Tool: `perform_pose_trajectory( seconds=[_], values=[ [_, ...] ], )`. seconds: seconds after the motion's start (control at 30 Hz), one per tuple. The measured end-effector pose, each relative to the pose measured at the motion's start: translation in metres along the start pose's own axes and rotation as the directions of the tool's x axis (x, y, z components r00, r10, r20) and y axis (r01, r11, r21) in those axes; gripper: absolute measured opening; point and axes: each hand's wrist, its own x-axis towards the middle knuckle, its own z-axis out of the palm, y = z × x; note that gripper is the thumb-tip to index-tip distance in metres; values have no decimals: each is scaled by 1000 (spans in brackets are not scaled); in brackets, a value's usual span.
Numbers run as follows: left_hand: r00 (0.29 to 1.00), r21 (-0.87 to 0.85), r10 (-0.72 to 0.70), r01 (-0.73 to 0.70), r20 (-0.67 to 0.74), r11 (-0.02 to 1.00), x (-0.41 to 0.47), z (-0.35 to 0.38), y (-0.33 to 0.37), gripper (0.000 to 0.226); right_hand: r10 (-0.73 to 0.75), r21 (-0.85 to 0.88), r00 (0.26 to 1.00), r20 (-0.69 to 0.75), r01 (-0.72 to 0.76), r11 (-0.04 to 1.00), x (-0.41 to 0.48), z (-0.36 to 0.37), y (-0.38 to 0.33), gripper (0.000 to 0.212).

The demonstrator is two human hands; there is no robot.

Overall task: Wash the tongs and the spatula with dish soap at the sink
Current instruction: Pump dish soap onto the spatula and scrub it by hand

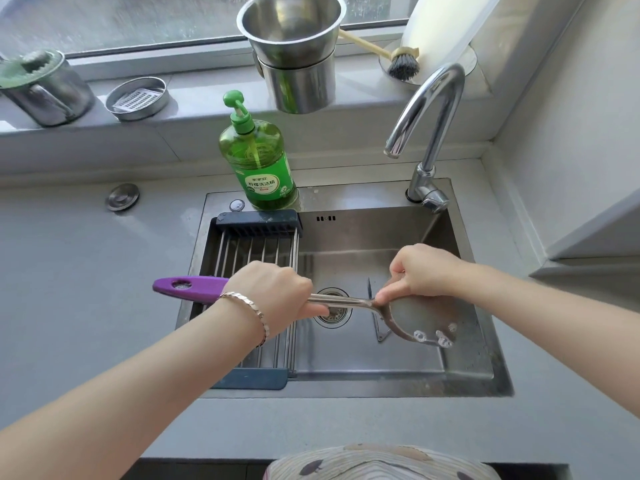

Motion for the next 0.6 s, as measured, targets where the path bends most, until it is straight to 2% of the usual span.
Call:
perform_pose_trajectory(
  seconds=[0.07,0.13,0.2,0.23,0.27,0.33,0.4,0.47,0.53,0.6],
  values=[
    [1000,-7,-17,17,9,1000,0,2,-3,50,6,74,1000,-23,-4,997,-2,-3,3,52],
    [999,-35,-47,48,26,998,-1,5,-5,50,22,230,999,-48,-11,973,-4,-12,12,38],
    [996,-70,-84,86,32,994,-3,7,-4,53,85,442,993,-84,-39,896,-7,-17,21,31],
    [994,-87,-102,105,36,991,-4,9,-2,54,132,570,987,-88,-58,820,-9,-16,24,30],
    [991,-106,-126,131,48,986,-5,11,0,53,193,698,978,-82,-82,711,-10,-11,26,28],
    [978,-156,-187,199,89,967,-6,13,5,50,360,909,932,-33,-122,398,-11,6,24,21],
    [964,-211,-227,253,140,944,-3,13,11,48,521,994,853,35,-85,73,-10,22,14,12],
    [952,-263,-249,291,180,920,3,12,19,47,639,984,766,64,59,-169,-8,35,-1,14],
    [940,-319,-273,328,207,889,12,8,26,46,706,906,700,113,219,-362,-8,45,-21,21],
    [935,-351,-280,343,218,871,19,6,32,46,673,822,724,148,289,-492,-7,54,-40,11]
  ],
)
